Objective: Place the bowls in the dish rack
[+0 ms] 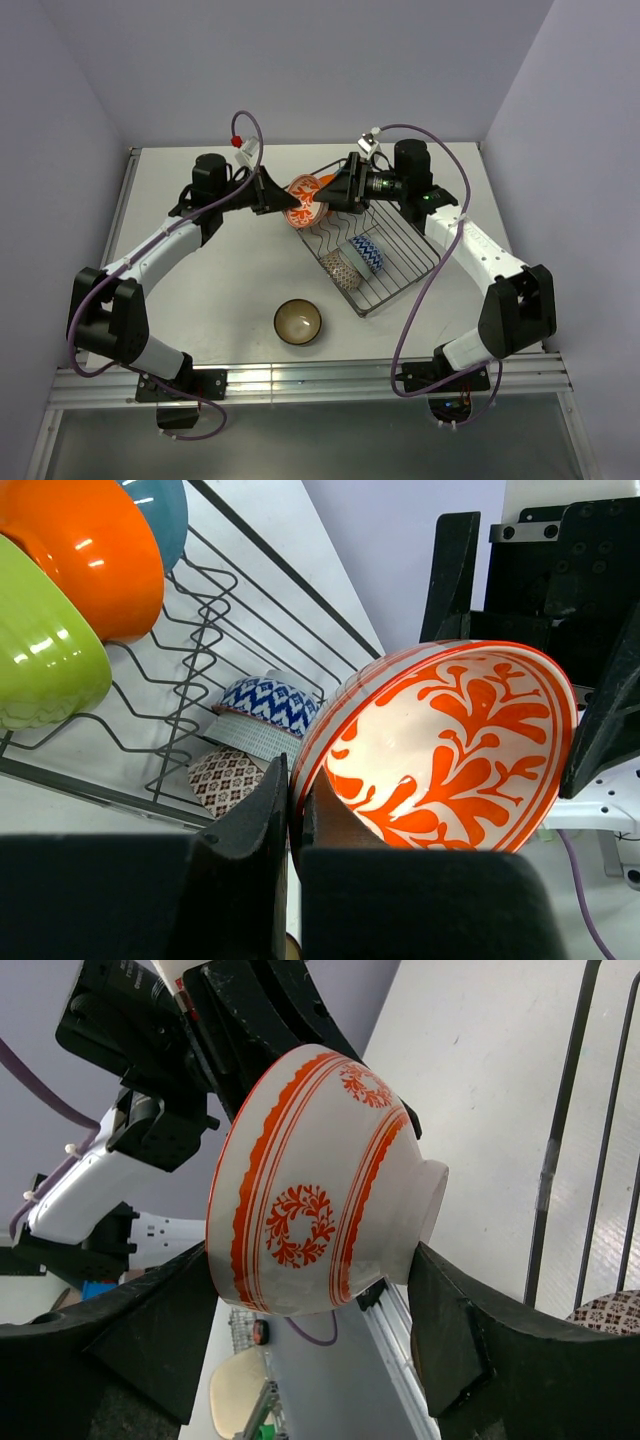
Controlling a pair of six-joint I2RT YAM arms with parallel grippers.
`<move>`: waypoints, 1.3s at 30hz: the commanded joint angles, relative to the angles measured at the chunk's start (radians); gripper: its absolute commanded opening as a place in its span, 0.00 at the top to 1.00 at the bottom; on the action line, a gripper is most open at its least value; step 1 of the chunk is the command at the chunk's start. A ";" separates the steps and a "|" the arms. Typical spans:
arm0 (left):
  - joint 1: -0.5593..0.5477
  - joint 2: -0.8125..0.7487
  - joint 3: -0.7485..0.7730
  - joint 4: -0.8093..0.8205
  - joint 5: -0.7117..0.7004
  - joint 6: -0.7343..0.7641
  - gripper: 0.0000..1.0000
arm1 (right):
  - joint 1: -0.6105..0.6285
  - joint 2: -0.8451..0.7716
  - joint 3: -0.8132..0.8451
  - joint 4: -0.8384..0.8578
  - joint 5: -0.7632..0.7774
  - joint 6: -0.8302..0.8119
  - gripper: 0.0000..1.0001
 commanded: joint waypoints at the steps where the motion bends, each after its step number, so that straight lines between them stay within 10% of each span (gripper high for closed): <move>1: -0.017 -0.049 0.024 0.077 0.009 -0.029 1.00 | 0.011 0.008 0.034 0.015 -0.005 -0.019 0.41; 4: -0.018 -0.055 0.027 0.052 0.009 -0.009 0.96 | 0.009 0.002 0.037 0.015 -0.019 -0.039 0.68; 7: -0.017 -0.064 0.032 0.013 0.009 0.020 0.72 | 0.006 -0.009 0.045 -0.010 -0.037 -0.072 1.00; 17: 0.000 -0.101 0.038 -0.086 0.026 0.103 0.25 | -0.086 -0.032 0.106 -0.180 -0.111 -0.259 1.00; 23: 0.000 -0.120 0.090 -0.214 0.072 0.263 0.06 | -0.216 -0.022 0.227 -0.595 -0.152 -0.698 1.00; 28: 0.000 -0.124 0.108 -0.264 0.094 0.333 0.02 | -0.303 0.025 0.367 -0.997 -0.005 -1.155 1.00; 39: -0.004 -0.130 0.094 -0.300 0.083 0.379 0.01 | -0.343 0.047 0.315 -1.065 0.280 -1.428 1.00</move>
